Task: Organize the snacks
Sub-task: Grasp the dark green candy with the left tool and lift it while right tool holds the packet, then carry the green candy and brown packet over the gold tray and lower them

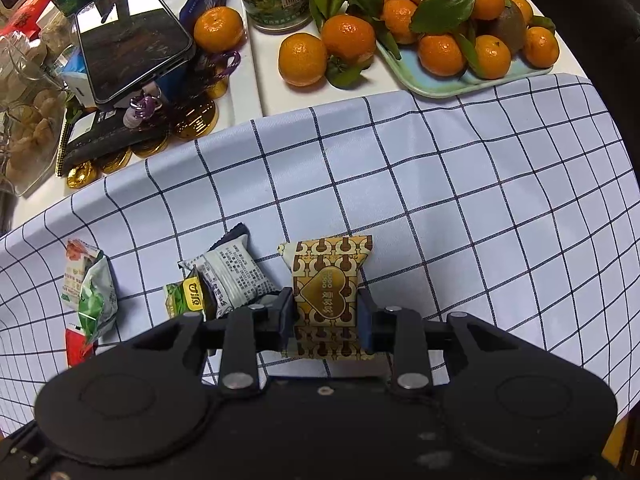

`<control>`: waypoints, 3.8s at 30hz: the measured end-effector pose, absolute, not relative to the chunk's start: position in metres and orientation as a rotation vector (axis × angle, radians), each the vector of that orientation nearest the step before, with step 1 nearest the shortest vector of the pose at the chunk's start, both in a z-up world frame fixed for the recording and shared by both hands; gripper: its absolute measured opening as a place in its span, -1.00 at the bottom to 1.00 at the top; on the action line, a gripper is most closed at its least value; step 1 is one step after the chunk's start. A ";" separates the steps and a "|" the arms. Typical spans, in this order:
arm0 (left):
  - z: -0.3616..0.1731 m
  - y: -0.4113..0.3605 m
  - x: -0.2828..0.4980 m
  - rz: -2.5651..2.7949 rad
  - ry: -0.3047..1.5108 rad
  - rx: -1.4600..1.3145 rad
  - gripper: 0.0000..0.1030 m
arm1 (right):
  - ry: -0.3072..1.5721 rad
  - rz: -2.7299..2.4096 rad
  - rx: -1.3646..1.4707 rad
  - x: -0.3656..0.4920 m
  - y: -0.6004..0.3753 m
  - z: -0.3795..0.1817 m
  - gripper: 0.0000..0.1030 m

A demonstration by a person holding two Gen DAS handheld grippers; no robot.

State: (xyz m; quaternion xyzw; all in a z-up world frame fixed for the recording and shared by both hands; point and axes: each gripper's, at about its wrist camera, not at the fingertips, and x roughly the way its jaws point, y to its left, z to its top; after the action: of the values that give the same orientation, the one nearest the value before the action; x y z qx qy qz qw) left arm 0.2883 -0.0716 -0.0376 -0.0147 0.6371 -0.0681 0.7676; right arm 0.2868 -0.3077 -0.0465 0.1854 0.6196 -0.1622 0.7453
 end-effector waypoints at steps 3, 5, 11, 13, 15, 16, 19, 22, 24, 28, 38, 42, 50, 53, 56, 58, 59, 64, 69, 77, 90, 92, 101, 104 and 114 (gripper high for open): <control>-0.031 -0.066 0.288 -0.144 1.367 -0.052 -0.93 | 1.349 -0.348 0.414 0.286 -0.309 -0.043 -0.36; -0.026 -0.066 0.287 -0.147 1.350 -0.051 -0.93 | 1.343 -0.343 0.420 0.285 -0.309 -0.040 -0.36; -0.025 -0.071 0.282 -0.155 1.330 -0.021 -0.86 | 1.337 -0.329 0.442 0.280 -0.304 -0.034 -0.36; -0.030 -0.075 0.281 -0.172 1.333 0.004 -0.77 | 1.338 -0.322 0.436 0.278 -0.300 -0.034 -0.36; -0.034 -0.079 0.281 -0.188 1.346 0.020 -0.70 | 1.330 -0.318 0.422 0.277 -0.297 -0.032 -0.36; -0.036 -0.081 0.280 -0.189 1.350 0.026 -0.70 | 1.325 -0.319 0.413 0.276 -0.295 -0.030 -0.36; -0.040 -0.087 0.279 -0.182 1.334 0.048 -0.70 | 1.317 -0.314 0.395 0.275 -0.291 -0.028 -0.36; -0.039 -0.092 0.280 -0.165 1.318 0.077 -0.66 | 1.321 -0.301 0.399 0.275 -0.289 -0.026 -0.36; -0.038 -0.091 0.280 -0.123 1.313 0.076 -0.62 | 1.322 -0.297 0.402 0.274 -0.289 -0.025 -0.36; -0.033 -0.091 0.278 -0.098 1.275 0.109 -0.61 | 1.319 -0.295 0.414 0.272 -0.292 -0.022 -0.36; -0.043 -0.089 0.280 -0.111 1.299 0.077 -0.52 | 1.319 -0.291 0.432 0.272 -0.294 -0.022 -0.36; -0.047 -0.094 0.280 -0.112 1.297 0.094 -0.40 | 1.323 -0.286 0.429 0.272 -0.292 -0.022 -0.36; -0.048 -0.096 0.281 -0.123 1.298 0.102 -0.54 | 1.321 -0.282 0.426 0.270 -0.292 -0.021 -0.36; -0.047 -0.095 0.281 -0.146 1.303 0.082 -0.55 | 1.316 -0.282 0.430 0.269 -0.292 -0.019 -0.36; -0.042 -0.092 0.277 -0.155 1.309 0.061 -0.55 | 1.297 -0.280 0.426 0.266 -0.293 -0.014 -0.36; -0.035 -0.089 0.270 -0.159 1.296 0.064 -0.55 | 1.279 -0.280 0.422 0.263 -0.295 -0.010 -0.36; -0.030 -0.088 0.265 -0.168 1.286 0.064 -0.55 | 1.270 -0.278 0.423 0.260 -0.296 -0.008 -0.36; -0.001 -0.073 0.229 -0.203 1.233 0.067 -0.55 | 1.194 -0.258 0.450 0.235 -0.299 0.012 -0.36; 0.021 -0.053 0.185 -0.216 1.183 0.036 -0.55 | 1.040 -0.217 0.463 0.184 -0.284 0.041 -0.36; 0.025 -0.025 0.105 -0.206 1.134 0.010 -0.55 | 0.899 -0.142 0.428 0.054 -0.230 0.048 -0.35; -0.007 -0.019 0.014 -0.210 1.164 0.070 -0.54 | 1.011 -0.160 0.284 -0.086 -0.156 0.000 -0.35; -0.008 -0.021 0.006 -0.200 1.150 0.090 -0.54 | 1.026 -0.158 0.288 -0.093 -0.158 -0.005 -0.35; -0.008 -0.022 -0.001 -0.201 1.112 0.099 -0.44 | 1.056 -0.181 0.315 -0.086 -0.164 -0.018 -0.35; -0.010 -0.020 0.001 -0.180 1.120 0.088 -0.42 | 1.062 -0.182 0.320 -0.085 -0.165 -0.018 -0.34; -0.016 -0.021 0.005 -0.136 1.136 0.107 -0.41 | 1.073 -0.197 0.315 -0.081 -0.164 -0.020 -0.26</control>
State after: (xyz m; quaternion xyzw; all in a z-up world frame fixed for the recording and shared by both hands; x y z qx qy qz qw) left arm 0.0046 -0.0214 -0.0158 0.0506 0.5373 -0.0644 0.8394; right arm -0.0808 -0.1642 -0.0203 0.1492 0.5081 -0.0934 0.8431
